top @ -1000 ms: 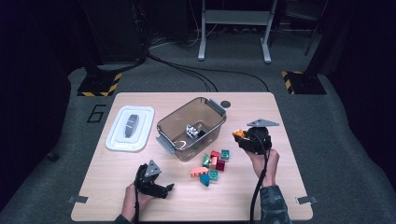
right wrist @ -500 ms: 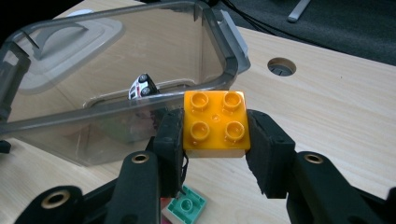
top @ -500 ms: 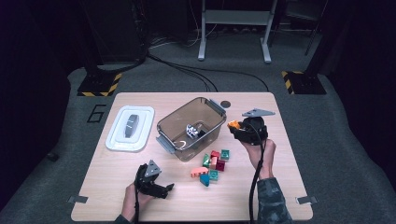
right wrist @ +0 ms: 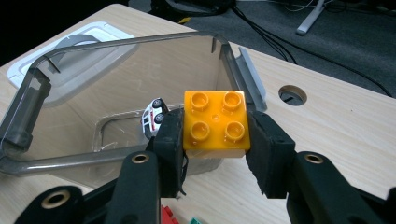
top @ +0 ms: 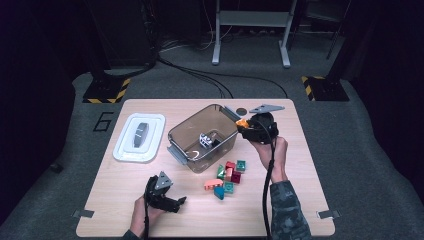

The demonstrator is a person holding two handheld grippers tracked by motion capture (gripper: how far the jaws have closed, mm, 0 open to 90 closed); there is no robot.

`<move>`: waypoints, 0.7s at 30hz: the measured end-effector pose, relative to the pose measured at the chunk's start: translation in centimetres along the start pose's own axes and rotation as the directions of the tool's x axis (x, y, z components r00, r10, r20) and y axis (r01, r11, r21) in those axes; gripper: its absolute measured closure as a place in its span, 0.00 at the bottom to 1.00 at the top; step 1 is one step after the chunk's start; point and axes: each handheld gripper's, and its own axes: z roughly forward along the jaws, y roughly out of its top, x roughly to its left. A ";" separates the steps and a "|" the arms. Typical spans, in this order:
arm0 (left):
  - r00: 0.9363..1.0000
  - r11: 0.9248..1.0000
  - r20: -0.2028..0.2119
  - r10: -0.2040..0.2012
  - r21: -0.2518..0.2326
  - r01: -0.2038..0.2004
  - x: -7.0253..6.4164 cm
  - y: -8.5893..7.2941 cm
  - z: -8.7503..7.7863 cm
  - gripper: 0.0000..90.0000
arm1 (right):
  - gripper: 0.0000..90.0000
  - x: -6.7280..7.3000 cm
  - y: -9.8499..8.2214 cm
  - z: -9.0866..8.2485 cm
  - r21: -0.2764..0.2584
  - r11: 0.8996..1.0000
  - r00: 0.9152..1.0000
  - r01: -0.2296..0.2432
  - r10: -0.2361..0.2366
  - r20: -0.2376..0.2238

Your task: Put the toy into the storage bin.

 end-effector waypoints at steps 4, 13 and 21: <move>1.000 1.000 -0.007 0.005 0.004 -0.005 0.0 0.0 0.0 0.02 | 0.66 0.6 0.8 0.9 0.009 1.000 1.000 0.010 -0.010 -0.027; 1.000 1.000 -0.002 0.000 0.004 0.000 0.0 0.0 0.0 0.02 | 0.66 1.1 1.2 3.6 0.054 0.998 0.998 0.041 -0.039 -0.050; 1.000 1.000 0.000 -0.013 -0.001 0.013 0.0 0.0 0.0 0.02 | 0.66 1.6 1.3 5.6 0.101 0.994 0.998 0.037 -0.031 -0.056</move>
